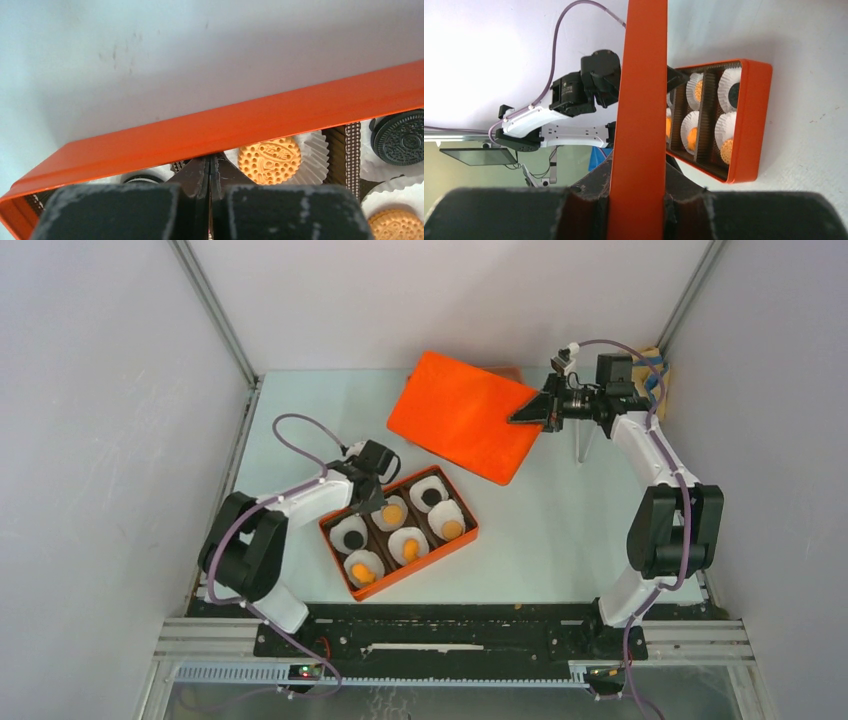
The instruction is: Pack the cookies
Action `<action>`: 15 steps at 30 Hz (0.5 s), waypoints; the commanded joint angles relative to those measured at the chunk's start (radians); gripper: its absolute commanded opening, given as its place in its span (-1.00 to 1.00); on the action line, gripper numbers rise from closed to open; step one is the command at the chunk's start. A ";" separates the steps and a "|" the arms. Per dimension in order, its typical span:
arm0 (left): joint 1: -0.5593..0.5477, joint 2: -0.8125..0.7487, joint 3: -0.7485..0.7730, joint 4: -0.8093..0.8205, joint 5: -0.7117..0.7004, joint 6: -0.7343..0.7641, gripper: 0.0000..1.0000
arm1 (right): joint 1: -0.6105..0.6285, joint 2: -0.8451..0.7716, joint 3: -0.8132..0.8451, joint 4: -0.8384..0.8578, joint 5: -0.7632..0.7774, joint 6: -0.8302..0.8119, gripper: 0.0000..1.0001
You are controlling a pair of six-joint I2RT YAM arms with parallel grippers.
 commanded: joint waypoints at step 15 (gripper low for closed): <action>0.052 0.303 0.436 0.006 0.075 0.209 -1.00 | -0.005 0.000 -0.006 0.024 -0.046 -0.028 -1.00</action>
